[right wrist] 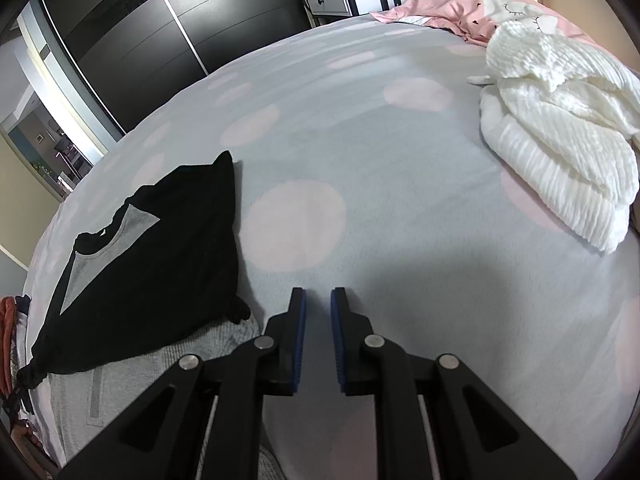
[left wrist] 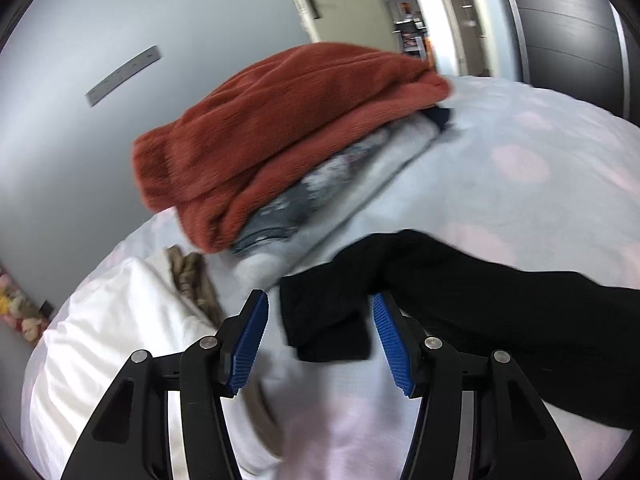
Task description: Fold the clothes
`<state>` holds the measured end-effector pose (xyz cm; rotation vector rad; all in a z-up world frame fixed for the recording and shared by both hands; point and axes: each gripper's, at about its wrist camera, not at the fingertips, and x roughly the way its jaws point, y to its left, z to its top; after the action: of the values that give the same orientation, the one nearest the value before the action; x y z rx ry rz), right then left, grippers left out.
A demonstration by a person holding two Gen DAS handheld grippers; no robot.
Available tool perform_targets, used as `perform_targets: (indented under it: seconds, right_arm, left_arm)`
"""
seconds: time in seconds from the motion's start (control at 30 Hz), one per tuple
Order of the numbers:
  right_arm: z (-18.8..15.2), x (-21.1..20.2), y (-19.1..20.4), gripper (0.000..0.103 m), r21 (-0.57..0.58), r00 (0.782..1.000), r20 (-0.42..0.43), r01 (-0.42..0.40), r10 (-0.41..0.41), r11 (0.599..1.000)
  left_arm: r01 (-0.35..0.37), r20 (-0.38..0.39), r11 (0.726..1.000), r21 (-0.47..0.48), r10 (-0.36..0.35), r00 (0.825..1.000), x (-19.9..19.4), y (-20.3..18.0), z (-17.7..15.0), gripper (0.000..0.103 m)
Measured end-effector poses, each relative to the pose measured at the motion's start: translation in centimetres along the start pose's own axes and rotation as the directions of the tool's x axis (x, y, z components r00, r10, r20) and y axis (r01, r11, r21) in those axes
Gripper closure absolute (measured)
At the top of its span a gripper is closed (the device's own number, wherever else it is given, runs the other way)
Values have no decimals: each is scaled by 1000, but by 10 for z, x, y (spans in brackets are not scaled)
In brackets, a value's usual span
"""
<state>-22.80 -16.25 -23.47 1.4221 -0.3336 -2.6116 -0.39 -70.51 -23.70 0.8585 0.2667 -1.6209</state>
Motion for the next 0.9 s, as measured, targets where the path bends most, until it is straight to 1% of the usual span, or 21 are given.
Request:
perform_targets:
  seconds: [0.03,0.07,0.1,0.13,0.17,0.23,0.3,0.37,0.4,0.47,0.5,0.57,0.63,0.7,0.77,0.83,0.9]
  right_arm:
    - [0,0,0,89,-1,1000,1,1,-1,1000]
    - [-1,0,1,89,-2,1000,3,2,-2,1000]
    - [-1,0,1,89,-3,1000,3,2,-2,1000]
    - [-1,0,1,89,-4,1000,4,2,-2,1000]
    - [-1,0,0,89,-3,1000,5,2,-2,1000]
    - [-1,0,0,89,0,1000,5,0,0,1000]
    - [-1,0,1,89,0,1000,5,3,-3,1000]
    - [-1,-1,2,89,1,1000,4,8,-8,1000]
    - [-1,-1,2,89,1,1000,2,9,-9,1000]
    - [-1,-2,3,89,3,1000,0,9,-9,1000]
    - [-1,-2,3,89,5,1000,-1,8,-8,1000]
    - [-1,-4,2,89,11,1000,-3,4,-4,1000]
    - [-1,-5,2,89,18,1000,-4,-1,1,1000]
    - [-1,-7,2,89,22,1000,-3,-6,6,1000]
    - [-1,-9,1,89,28,1000,-2,-11,11,1000]
    - [-1,-10,0,89,35,1000,0,-11,11,999]
    - [-1,-11,0,89,40,1000,5,-5,5,999]
  left_arm:
    - [2,-16,1000,-18,-3,1000,4,4,-1,48]
    - [15,-35,999,-40,-16,999,8,8,-1,58]
    - [27,-55,998,-61,-30,998,12,12,-1,78]
    - [35,-73,996,-83,-42,996,15,16,-2,87]
    - [43,-81,994,-102,-51,995,15,18,-1,94]
    - [71,-74,989,-130,-81,994,9,20,2,95]
    - [137,-64,981,-134,-147,987,-5,15,7,96]
    - [222,-64,965,-142,-233,970,-25,9,13,96]
    - [277,-69,948,-159,-290,954,-36,7,16,96]
    - [400,-72,895,-199,-420,905,-63,4,19,96]
    - [458,-65,867,-197,-478,876,-78,1,20,96]
    - [577,-46,798,-172,-592,805,-111,-7,18,96]
    - [673,-38,727,-140,-683,730,-138,-16,14,96]
    - [738,-59,666,-108,-745,664,-156,-30,9,96]
    - [798,-83,598,-77,-801,593,-174,-44,4,96]
    - [850,-109,524,-49,-849,517,-192,-58,-2,96]
    - [895,-138,445,-23,-888,438,-210,-72,-7,96]
